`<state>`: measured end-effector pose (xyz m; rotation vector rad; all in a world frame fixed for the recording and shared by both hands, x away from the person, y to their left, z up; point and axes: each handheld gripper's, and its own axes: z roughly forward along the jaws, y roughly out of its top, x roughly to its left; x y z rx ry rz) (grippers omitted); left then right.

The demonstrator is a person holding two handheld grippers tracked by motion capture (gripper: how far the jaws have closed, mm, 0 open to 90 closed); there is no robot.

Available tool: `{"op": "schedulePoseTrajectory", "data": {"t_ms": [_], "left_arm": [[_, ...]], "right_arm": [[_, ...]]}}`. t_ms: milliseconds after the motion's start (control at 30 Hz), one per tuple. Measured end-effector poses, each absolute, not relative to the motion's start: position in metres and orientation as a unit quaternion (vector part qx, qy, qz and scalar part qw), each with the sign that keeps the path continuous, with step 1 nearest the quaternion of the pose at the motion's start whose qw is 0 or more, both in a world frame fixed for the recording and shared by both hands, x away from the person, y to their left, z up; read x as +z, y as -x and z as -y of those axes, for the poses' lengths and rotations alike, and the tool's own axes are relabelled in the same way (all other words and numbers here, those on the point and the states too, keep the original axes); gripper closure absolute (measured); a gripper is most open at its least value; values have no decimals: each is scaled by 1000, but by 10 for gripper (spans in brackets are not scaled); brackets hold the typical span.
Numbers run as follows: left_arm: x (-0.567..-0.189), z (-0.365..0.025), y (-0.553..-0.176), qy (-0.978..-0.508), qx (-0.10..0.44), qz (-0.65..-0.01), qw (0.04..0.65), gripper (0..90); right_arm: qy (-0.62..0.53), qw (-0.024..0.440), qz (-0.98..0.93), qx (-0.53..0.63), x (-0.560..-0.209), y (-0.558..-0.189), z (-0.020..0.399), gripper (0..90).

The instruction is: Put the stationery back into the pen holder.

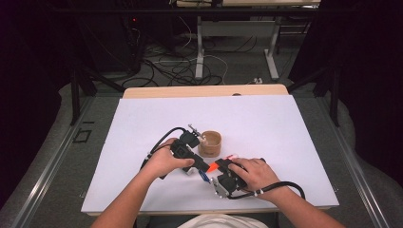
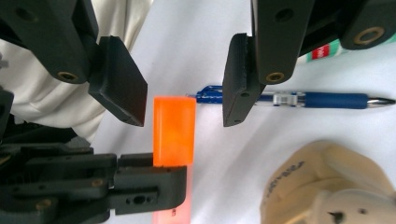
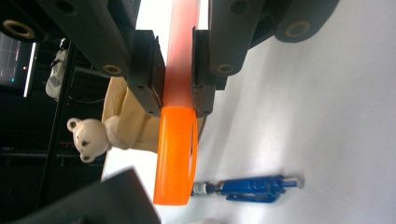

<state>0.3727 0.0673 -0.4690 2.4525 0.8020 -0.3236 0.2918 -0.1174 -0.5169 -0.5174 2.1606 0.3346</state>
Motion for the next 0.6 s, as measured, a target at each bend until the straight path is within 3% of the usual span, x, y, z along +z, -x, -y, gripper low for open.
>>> {"op": "schedulePoseTrajectory", "data": {"t_ms": [300, 600], "left_arm": [[-470, -83, -373, -899, -82, -316, 292, 445], [-480, -97, -378, -902, -4, -315, 295, 401]], "right_arm": [[154, 431, -872, 177, -511, -300, 125, 767], [86, 412, -875, 239, -501, -308, 130, 767]]}}
